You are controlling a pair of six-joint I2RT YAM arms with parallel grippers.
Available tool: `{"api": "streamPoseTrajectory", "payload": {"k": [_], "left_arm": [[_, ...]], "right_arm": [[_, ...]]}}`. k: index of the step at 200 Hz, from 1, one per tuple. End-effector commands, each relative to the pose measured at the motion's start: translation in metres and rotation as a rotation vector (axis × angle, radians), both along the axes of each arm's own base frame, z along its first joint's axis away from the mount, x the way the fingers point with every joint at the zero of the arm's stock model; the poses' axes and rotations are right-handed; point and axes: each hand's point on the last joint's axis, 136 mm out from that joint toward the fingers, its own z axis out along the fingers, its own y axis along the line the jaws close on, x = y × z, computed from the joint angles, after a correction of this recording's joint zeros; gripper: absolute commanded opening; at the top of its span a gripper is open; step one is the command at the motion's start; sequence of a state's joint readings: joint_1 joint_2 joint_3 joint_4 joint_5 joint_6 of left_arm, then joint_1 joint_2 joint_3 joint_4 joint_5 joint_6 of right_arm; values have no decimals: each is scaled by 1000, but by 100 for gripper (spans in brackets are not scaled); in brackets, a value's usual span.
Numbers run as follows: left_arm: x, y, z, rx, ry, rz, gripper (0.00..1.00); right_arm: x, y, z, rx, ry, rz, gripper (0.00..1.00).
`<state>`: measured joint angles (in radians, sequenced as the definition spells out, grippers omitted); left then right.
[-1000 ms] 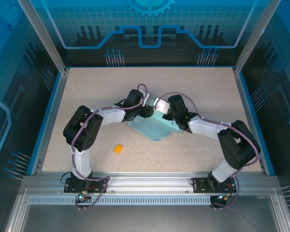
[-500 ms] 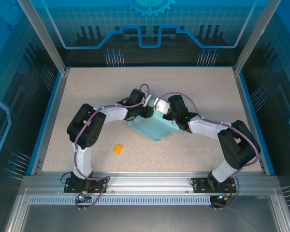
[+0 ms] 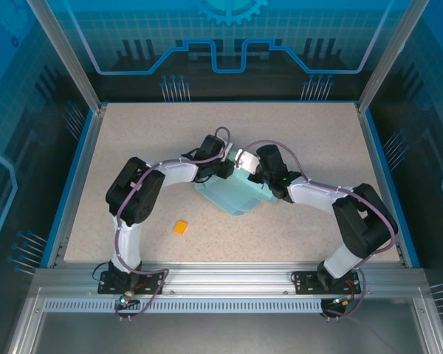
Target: Fold the paper box
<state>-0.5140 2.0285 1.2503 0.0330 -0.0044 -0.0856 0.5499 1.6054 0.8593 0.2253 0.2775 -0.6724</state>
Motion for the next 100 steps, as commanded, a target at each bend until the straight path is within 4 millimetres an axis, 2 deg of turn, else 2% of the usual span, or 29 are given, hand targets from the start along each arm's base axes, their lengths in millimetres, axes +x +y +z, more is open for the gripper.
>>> {"api": "streamPoseTrajectory", "payload": {"k": [1, 52, 100], "left_arm": [[19, 30, -6, 69, -19, 172, 30], [24, 41, -8, 117, -36, 263, 22], [30, 50, -11, 197, -61, 329, 19]], "right_arm": [[-6, -1, -4, -9, 28, 2, 0], [-7, 0, -6, -9, 33, 8, 0], [-8, 1, -8, -12, 43, 13, 0]]}}
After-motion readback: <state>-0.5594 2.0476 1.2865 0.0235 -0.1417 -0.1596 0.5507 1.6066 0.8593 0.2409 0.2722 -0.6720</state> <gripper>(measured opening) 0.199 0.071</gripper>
